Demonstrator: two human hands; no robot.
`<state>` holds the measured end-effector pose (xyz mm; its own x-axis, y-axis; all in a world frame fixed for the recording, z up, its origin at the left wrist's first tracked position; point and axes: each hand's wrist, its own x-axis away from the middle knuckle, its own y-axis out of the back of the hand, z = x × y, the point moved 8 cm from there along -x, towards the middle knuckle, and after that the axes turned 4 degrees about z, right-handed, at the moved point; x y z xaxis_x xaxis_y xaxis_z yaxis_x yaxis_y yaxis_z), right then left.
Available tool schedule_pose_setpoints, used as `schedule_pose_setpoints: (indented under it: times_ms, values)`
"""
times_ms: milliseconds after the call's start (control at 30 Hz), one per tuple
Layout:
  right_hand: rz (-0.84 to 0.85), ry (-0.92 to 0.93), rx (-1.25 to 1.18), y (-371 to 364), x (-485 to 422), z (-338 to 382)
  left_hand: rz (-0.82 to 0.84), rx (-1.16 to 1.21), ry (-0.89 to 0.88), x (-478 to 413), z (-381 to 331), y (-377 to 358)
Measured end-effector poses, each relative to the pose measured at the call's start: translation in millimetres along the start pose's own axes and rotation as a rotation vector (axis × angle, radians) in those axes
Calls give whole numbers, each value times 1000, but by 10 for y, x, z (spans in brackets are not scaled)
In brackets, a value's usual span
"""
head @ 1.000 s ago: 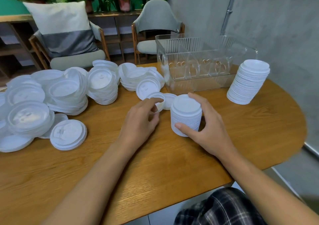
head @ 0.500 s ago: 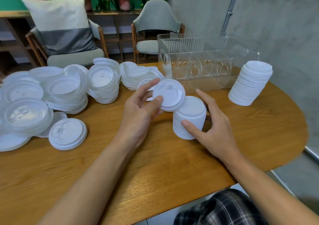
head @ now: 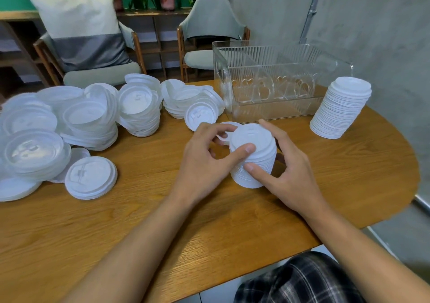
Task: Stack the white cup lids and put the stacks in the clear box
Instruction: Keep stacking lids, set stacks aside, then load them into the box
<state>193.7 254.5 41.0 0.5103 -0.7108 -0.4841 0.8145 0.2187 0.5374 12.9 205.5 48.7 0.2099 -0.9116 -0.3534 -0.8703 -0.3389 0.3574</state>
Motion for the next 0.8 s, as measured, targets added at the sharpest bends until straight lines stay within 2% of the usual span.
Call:
schedule_pose_setpoints:
  times_ms: [100,167,433,667,800]
  values:
    - [9,13,9,-6,5,8,91,93,-4,-22,-13,-79]
    - [13,7,6,-9,5,4,94,151,5,-24,-19,-90]
    - [19,9,-6,-17,-3,17,-70,19,-10,25,-141,-58]
    - [42,23,12,-47,-3,4,-17,-12,-13,38,-56,-109]
    - [14,20,55,-27,-5,-1,10,-4,-112,-16,8,-31]
